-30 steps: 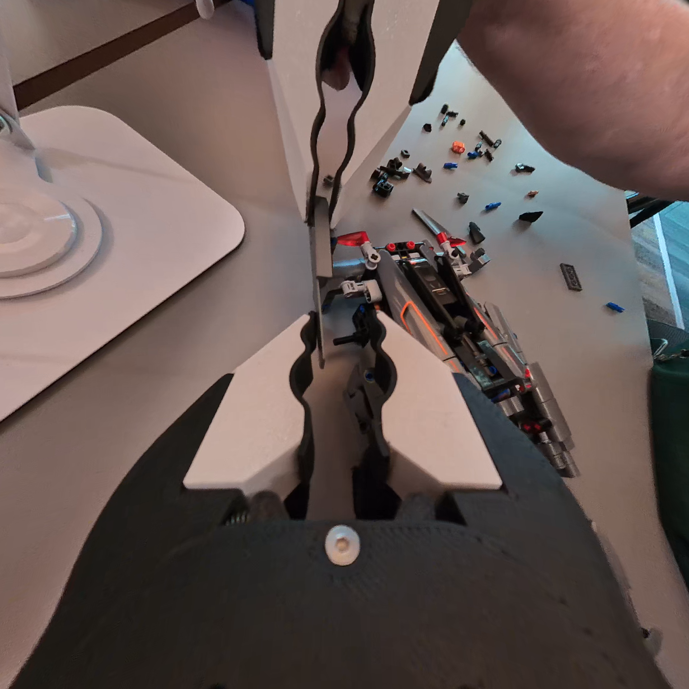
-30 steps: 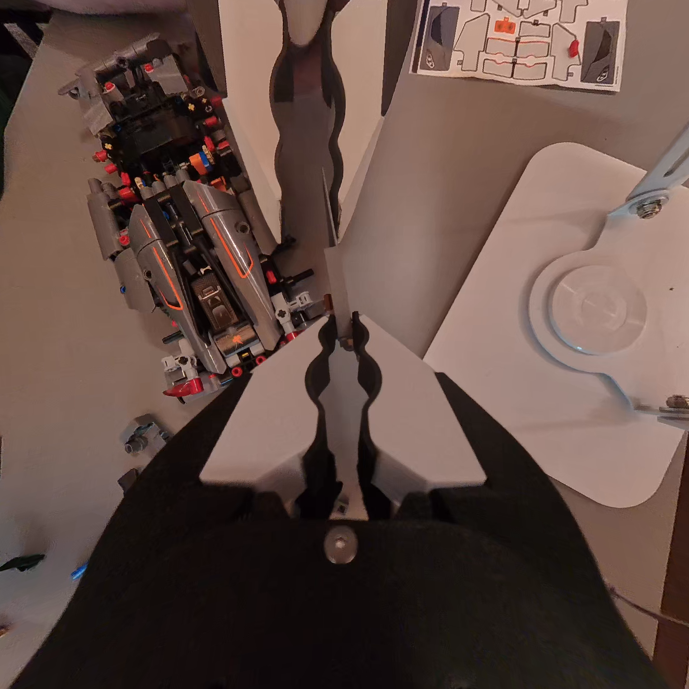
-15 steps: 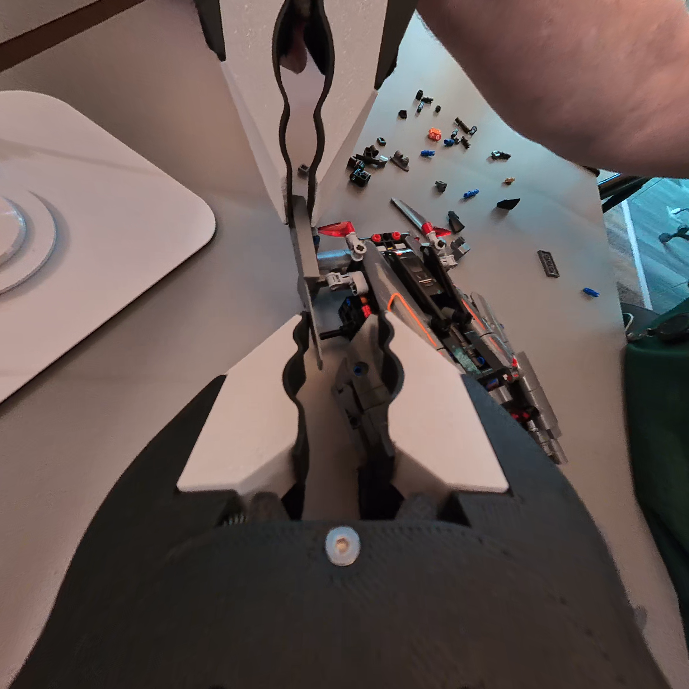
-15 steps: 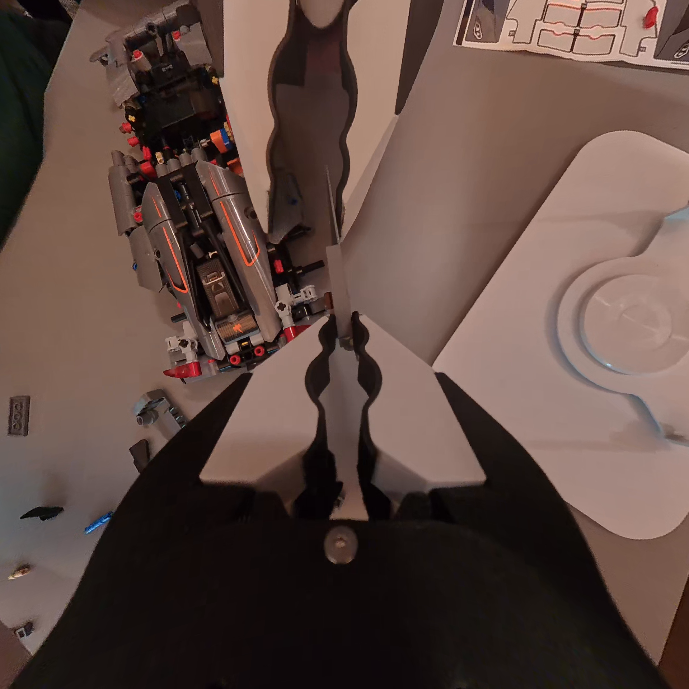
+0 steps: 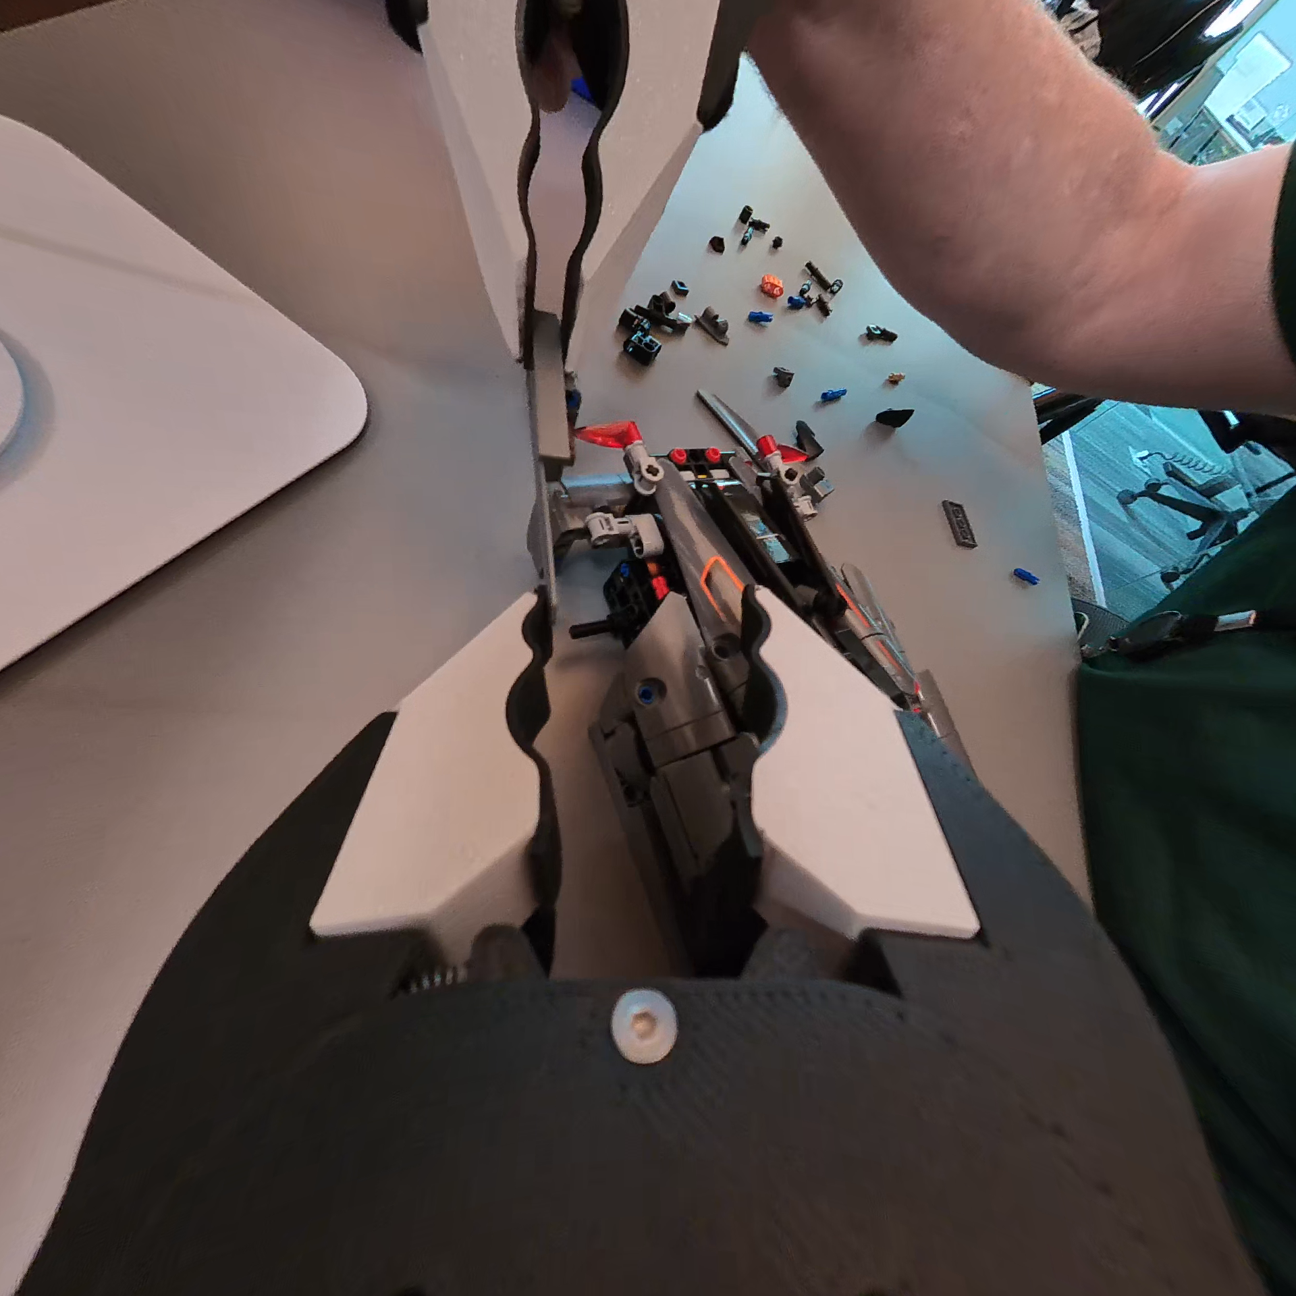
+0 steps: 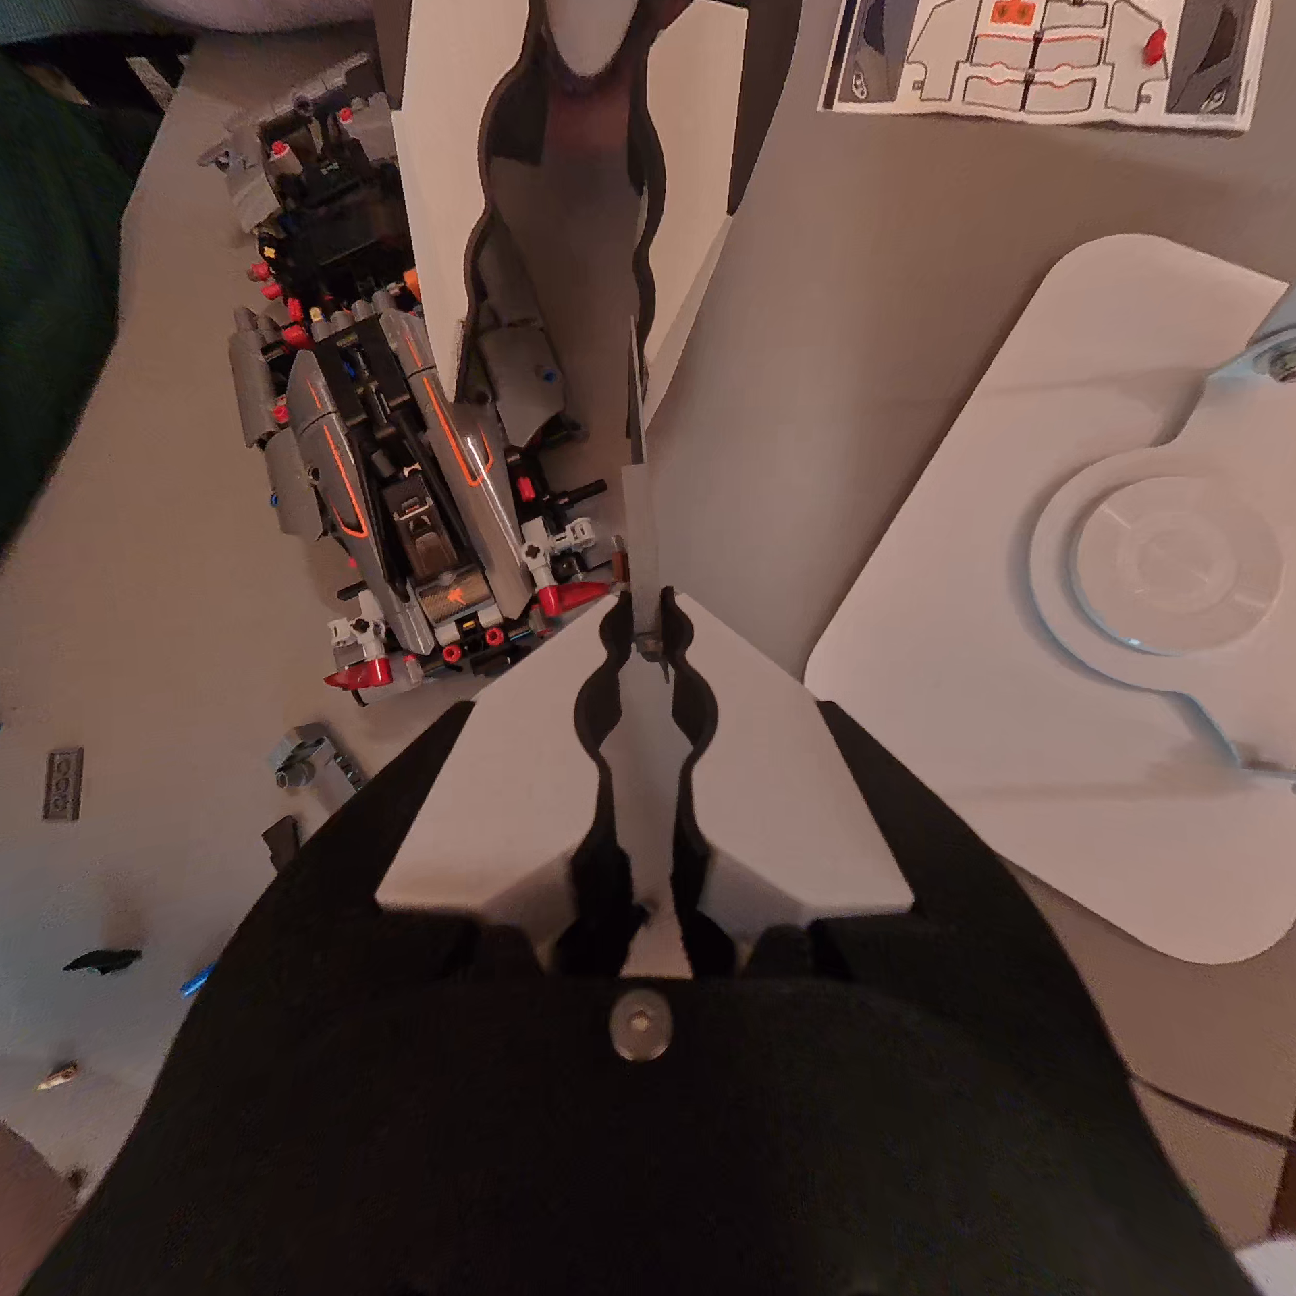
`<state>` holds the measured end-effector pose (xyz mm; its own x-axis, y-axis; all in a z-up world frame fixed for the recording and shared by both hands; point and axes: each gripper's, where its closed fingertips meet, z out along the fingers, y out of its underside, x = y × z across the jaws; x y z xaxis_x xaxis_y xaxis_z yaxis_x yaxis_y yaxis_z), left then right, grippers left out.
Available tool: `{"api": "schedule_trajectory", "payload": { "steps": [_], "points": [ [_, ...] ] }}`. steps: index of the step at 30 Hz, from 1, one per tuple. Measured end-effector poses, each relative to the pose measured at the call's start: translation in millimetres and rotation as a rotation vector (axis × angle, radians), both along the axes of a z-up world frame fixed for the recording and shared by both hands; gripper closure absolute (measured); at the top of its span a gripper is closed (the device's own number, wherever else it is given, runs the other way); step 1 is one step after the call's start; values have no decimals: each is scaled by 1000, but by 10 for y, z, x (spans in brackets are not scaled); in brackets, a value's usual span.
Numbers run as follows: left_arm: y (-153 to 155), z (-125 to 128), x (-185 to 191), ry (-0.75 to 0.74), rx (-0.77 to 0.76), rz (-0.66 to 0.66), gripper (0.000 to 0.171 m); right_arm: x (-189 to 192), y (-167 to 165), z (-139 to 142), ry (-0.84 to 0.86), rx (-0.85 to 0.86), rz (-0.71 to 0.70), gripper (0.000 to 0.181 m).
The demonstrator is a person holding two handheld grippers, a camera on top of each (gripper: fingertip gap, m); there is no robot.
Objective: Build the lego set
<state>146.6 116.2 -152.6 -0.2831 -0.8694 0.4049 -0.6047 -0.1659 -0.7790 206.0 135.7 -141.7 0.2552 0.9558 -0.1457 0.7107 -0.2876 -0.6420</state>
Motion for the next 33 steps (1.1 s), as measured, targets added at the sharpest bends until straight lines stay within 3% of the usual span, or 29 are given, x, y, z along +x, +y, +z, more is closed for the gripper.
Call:
{"api": "schedule_trajectory", "payload": {
  "steps": [8, 33],
  "points": [
    [29, -4, 0, -3, 11, 11, 122, 9, -22, -59, -21, -62, 26, 176],
    [103, 41, 30, -68, 63, 53, 152, -49, -4, -24, -90, -13, 38, 175]
  ]
}}
